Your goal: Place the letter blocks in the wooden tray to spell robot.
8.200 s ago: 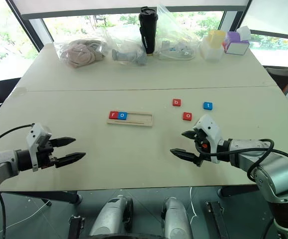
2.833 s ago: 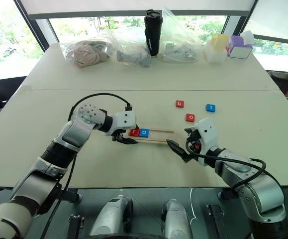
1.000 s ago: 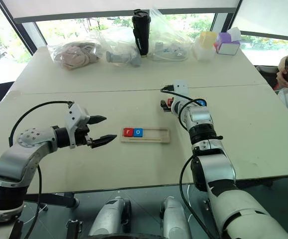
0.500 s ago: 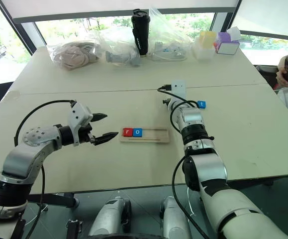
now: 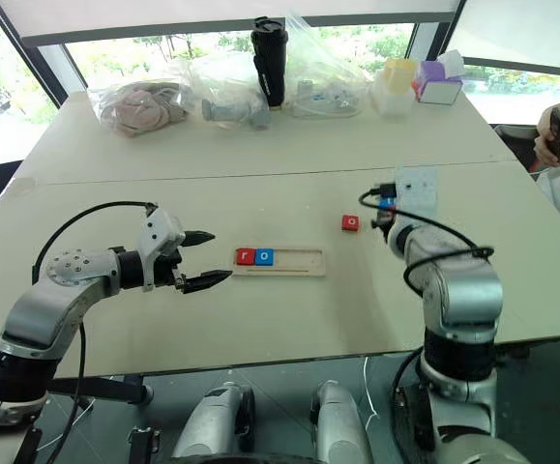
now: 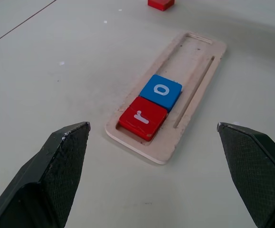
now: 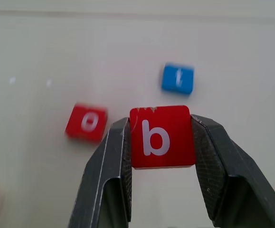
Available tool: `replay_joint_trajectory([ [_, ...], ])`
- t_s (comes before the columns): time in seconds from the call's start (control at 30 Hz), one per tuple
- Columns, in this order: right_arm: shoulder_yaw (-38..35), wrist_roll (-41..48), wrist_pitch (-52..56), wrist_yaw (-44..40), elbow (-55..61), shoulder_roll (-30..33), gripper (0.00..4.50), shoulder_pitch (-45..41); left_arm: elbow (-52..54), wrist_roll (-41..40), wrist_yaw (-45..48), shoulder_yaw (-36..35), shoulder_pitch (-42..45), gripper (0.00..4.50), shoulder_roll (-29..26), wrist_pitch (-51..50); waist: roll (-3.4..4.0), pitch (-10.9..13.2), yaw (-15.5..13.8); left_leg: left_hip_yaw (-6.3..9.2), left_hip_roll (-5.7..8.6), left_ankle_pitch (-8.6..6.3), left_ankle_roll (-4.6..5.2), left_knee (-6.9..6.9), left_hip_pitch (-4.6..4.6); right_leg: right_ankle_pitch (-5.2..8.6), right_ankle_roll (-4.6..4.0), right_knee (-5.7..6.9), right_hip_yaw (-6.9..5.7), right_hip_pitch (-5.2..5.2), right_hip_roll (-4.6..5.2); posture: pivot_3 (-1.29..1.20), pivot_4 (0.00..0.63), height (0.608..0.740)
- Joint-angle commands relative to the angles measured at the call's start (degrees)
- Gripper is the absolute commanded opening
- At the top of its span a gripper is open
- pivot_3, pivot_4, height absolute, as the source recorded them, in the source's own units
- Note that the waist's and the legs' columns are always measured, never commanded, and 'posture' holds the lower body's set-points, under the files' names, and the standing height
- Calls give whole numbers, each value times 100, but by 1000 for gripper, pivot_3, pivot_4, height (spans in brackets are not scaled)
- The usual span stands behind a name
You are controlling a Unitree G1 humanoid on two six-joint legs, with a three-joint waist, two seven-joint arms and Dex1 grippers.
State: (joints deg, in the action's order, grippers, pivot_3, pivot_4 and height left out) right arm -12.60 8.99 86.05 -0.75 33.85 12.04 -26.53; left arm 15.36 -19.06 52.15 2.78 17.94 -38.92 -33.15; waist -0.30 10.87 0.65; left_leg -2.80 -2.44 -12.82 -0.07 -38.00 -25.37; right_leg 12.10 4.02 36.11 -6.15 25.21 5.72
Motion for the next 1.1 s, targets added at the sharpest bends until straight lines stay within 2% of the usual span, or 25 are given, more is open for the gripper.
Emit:
replay_joint_trajectory([
  [0.03,-388,-221,472,296,678,-618,1188,38,-133,105,97,42,113,4500,-138,191,1,0,0,0,-5,0,-1,0,0,-2,-3,0,0,2,-4,0,150,740],
  [0.17,-771,-562,643,699,848,-1662,1188,341,-300,139,152,84,207,4500,-150,280,2,-1,-13,-1,-24,0,-3,0,-2,-3,-12,-2,0,9,-14,0,150,740],
  [0.5,-227,-655,645,694,710,-1898,1188,874,-287,185,88,84,258,4500,-110,253,8,3,16,-12,-29,-1,-5,4,-6,2,-22,-11,15,17,-17,0,150,740],
  [0.67,-140,-601,645,546,741,-1698,3640,922,-257,182,56,62,224,4500,-127,224,7,2,14,-10,-34,-2,-5,7,-4,3,-24,-12,14,18,-18,0,150,740],
  [0.73,126,-380,645,188,850,-1151,4463,948,-248,192,58,61,210,4500,-157,212,7,2,0,-8,-35,-2,-6,7,-5,3,-25,-17,14,16,-16,0,150,740],
  [0.8,483,34,645,-454,947,-242,4463,905,-262,191,82,44,200,4500,-185,216,19,10,-5,-9,-32,-2,-7,7,-7,3,-30,-30,15,14,-9,0,150,740],
  [0.87,235,536,577,-1332,897,821,4463,717,-323,159,175,8,207,4500,-252,211,24,13,5,-18,-30,-3,-7,7,-15,-6,-42,-59,18,12,-3,0,150,740],
  [0.93,-6,829,446,-1860,788,1478,4463,624,-369,145,233,-15,211,4500,-297,218,27,17,2,-26,-29,-3,-7,8,-20,-7,-42,-73,19,12,-2,0,150,740],
  [1.0,-226,1280,-177,-2882,570,2493,4463,730,-464,148,354,-15,233,4500,-375,262,25,17,-4,-25,-29,-4,-6,13,-20,-7,-41,-79,17,11,-4,0,150,740],
  [1.1,-450,1572,-1600,-4077,241,3343,4463,1200,-542,116,561,4,271,4500,-465,334,20,18,-40,-26,-20,-4,-6,45,-14,-4,-38,-88,16,15,-12,0,150,740],
])
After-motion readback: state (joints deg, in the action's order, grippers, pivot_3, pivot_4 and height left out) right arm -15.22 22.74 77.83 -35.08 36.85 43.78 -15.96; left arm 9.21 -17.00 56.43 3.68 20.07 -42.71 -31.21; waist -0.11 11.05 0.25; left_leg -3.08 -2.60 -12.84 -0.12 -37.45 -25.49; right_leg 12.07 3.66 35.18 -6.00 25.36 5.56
